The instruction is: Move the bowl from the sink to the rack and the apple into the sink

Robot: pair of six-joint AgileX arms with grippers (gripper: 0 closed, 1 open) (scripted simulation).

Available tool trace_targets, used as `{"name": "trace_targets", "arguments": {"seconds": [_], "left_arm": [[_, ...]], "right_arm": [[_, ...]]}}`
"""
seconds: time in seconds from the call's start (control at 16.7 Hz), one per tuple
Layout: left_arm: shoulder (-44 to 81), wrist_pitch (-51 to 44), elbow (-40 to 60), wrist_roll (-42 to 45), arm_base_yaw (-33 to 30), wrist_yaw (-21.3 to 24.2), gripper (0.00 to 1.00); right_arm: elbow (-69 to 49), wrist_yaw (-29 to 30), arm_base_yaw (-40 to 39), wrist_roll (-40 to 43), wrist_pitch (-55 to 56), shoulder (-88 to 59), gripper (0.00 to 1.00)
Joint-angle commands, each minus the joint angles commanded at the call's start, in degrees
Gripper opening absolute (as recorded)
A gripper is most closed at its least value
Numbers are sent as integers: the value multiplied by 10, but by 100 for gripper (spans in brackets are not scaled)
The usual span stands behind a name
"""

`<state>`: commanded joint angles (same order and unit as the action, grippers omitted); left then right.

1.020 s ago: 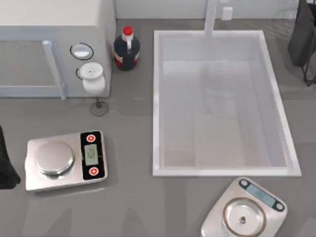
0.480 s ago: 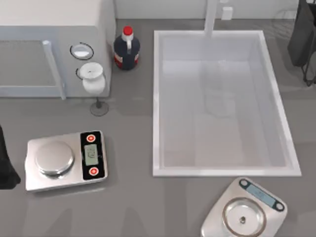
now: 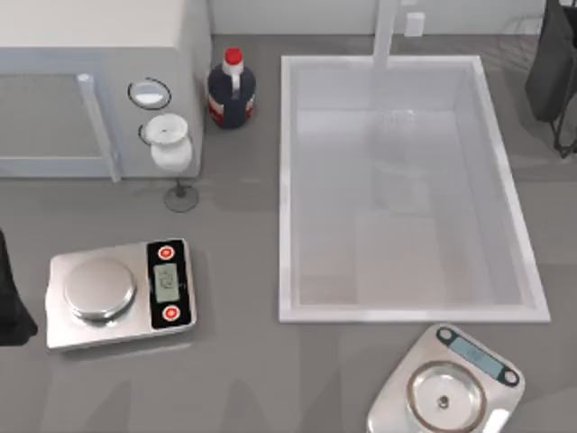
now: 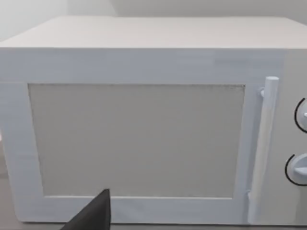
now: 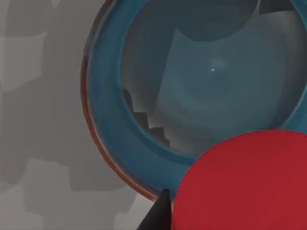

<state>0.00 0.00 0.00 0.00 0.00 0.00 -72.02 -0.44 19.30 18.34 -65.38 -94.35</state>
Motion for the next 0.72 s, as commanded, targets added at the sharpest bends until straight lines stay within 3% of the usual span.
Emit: {"name": "trace_targets", "arguments": {"seconds": [0.36,0.72], "left_arm": [[0,0,0,0,0,0,100],[0,0,0,0,0,0,100]], "right_arm": [[12,19,-48,-16,60,-3,0],[64,98,-209,-65,322,-2,0]]}}
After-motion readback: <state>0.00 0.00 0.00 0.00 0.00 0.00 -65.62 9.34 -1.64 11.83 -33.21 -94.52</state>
